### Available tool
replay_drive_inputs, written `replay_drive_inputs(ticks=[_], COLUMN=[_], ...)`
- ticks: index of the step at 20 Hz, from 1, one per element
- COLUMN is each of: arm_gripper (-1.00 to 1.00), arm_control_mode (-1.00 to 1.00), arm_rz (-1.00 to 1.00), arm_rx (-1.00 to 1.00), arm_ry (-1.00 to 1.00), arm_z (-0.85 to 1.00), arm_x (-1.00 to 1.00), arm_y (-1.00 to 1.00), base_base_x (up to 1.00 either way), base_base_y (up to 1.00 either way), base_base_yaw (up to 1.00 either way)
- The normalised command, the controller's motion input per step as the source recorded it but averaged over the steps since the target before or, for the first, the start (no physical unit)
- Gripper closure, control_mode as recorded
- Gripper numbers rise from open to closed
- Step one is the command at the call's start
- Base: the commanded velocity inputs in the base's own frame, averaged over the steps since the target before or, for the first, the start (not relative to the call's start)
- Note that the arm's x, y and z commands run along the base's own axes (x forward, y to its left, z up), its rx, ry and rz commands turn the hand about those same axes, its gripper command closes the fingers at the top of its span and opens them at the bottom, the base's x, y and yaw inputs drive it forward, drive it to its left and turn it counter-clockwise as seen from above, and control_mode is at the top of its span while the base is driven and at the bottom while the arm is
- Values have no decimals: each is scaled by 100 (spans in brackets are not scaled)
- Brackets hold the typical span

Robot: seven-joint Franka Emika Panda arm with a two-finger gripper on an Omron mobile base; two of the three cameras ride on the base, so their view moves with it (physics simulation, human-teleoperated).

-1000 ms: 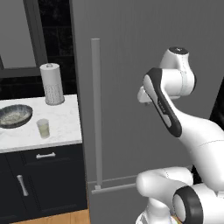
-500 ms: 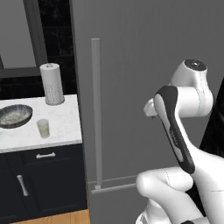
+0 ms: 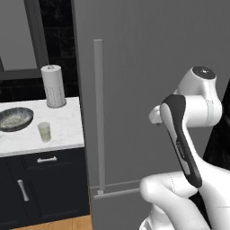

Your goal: Grab a lemon wedge from the fridge and one ice cube from the ice bowl, and put them in the glass of lemonade.

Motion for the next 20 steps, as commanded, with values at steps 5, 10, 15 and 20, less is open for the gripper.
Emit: replay_drive_inputs(ticks=[5,10,15,20], arm_gripper=[-100,-100,-100,-100], arm_control_mode=[-100,100,100,100], arm_rz=[0,0,0,0], arm_rx=[0,0,0,0], arm_ry=[0,-1,0,0], arm_z=[0,0,0,0], arm_x=[-10,-10,0,0], arm_y=[0,8,0,0], base_base_x=[0,-25,-10,-39], base_base_y=[0,48,95,16], base_base_yaw=[0,0,-10,-37])
